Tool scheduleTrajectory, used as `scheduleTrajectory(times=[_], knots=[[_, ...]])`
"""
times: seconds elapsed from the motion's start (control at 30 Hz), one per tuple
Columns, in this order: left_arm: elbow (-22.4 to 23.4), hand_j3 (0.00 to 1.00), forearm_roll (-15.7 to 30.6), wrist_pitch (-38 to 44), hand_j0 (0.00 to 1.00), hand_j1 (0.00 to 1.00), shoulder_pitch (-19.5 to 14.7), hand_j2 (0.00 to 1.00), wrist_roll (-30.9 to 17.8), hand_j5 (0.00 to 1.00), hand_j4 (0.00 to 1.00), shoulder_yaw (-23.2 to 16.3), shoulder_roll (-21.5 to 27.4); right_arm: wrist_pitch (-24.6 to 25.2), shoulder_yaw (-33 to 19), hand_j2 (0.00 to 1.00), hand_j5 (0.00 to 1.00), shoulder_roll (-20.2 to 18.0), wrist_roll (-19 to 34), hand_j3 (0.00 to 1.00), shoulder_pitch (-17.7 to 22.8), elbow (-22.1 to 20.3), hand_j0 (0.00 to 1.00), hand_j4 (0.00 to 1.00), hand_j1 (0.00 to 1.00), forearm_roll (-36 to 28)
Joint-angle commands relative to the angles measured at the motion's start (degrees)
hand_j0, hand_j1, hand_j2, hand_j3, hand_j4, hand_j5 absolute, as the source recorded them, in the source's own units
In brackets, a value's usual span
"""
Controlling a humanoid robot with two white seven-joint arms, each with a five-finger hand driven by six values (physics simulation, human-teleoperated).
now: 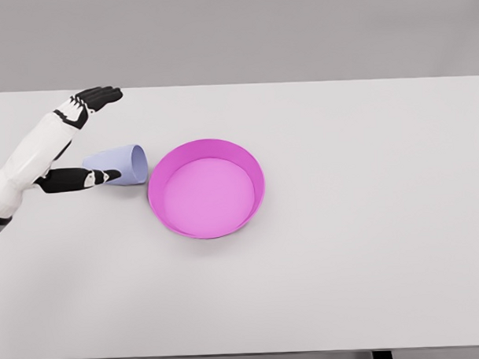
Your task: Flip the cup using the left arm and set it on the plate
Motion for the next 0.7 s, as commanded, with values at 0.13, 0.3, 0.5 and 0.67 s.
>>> scheduleTrajectory(times=[0.13, 0.3, 0.5, 0.67], knots=[[-0.02, 1.00, 0.15, -0.02, 1.00, 1.00, -0.26, 1.00, 0.05, 1.00, 1.00, -0.17, 0.27, 0.05, 0.07, 1.00, 1.00, 0.00, 0.01, 1.00, 0.00, 0.08, 1.00, 1.00, 1.00, -0.05], [-0.02, 1.00, 0.15, -0.02, 1.00, 1.00, -4.39, 1.00, 0.05, 1.00, 1.00, -8.17, 0.62, 0.05, 0.07, 1.00, 1.00, 0.00, 0.01, 1.00, 0.00, 0.08, 1.00, 1.00, 1.00, -0.05], [-0.11, 1.00, 0.50, 0.33, 1.00, 1.00, -4.31, 1.00, 0.05, 1.00, 1.00, -8.79, 3.16, 0.05, -0.02, 1.00, 1.00, 0.00, 0.01, 1.00, -0.09, 0.08, 1.00, 1.00, 1.00, -0.05], [-0.11, 1.00, 7.96, 22.47, 1.00, 1.00, -7.29, 1.00, 0.14, 1.00, 1.00, -12.83, 2.46, 0.05, -0.02, 1.00, 1.00, 0.00, 0.01, 1.00, 0.00, 0.08, 1.00, 1.00, 1.00, -0.05]])
